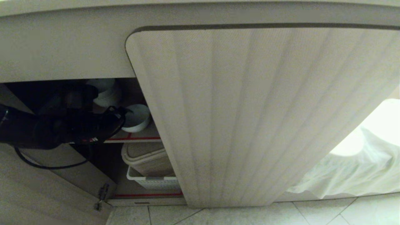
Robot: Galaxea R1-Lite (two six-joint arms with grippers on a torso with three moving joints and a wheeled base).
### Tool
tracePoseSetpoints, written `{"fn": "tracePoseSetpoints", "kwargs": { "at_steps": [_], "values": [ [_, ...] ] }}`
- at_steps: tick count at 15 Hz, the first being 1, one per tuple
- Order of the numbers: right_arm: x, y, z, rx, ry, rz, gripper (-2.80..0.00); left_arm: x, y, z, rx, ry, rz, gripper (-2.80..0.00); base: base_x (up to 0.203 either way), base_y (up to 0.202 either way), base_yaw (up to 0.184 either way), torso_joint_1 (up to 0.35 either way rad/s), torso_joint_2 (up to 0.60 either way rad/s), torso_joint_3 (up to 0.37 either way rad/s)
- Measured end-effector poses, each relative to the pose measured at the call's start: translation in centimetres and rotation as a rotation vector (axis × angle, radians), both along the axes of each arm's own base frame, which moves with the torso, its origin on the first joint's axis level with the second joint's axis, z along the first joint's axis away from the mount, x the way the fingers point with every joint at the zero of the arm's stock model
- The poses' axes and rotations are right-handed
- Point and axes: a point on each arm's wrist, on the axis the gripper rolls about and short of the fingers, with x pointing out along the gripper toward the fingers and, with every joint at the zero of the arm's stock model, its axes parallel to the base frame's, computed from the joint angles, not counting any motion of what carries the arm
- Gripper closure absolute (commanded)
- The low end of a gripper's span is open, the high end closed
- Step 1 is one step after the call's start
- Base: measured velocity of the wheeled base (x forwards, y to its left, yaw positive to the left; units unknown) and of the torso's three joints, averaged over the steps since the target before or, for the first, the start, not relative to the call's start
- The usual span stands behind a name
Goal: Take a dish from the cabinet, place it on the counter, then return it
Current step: Put it back into the cabinet, then close the cabinet door
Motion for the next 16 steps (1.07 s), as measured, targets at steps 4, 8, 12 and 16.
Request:
{"fn": "tracePoseSetpoints", "kwargs": {
  "at_steps": [4, 8, 12, 16],
  "values": [
    [0.0, 0.0, 0.0, 0.0, 0.0, 0.0, 0.0, -0.8, -0.3, 0.1, 0.01, -0.057, 0.006, -2.8, 0.0, 0.0, 0.0, 0.0, 0.0, 0.0],
    [0.0, 0.0, 0.0, 0.0, 0.0, 0.0, 0.0, -1.7, -0.5, -0.5, 0.061, -0.122, -0.016, -2.8, 0.0, 0.0, 0.0, 0.0, 0.0, 0.0],
    [0.0, 0.0, 0.0, 0.0, 0.0, 0.0, 0.0, -2.4, -0.4, -1.1, 0.125, -0.176, -0.04, -2.8, 0.0, 0.0, 0.0, 0.0, 0.0, 0.0],
    [0.0, 0.0, 0.0, 0.0, 0.0, 0.0, 0.0, -2.8, -0.4, -1.9, 0.184, -0.224, -0.06, -2.8, 0.0, 0.0, 0.0, 0.0, 0.0, 0.0]
  ]
}}
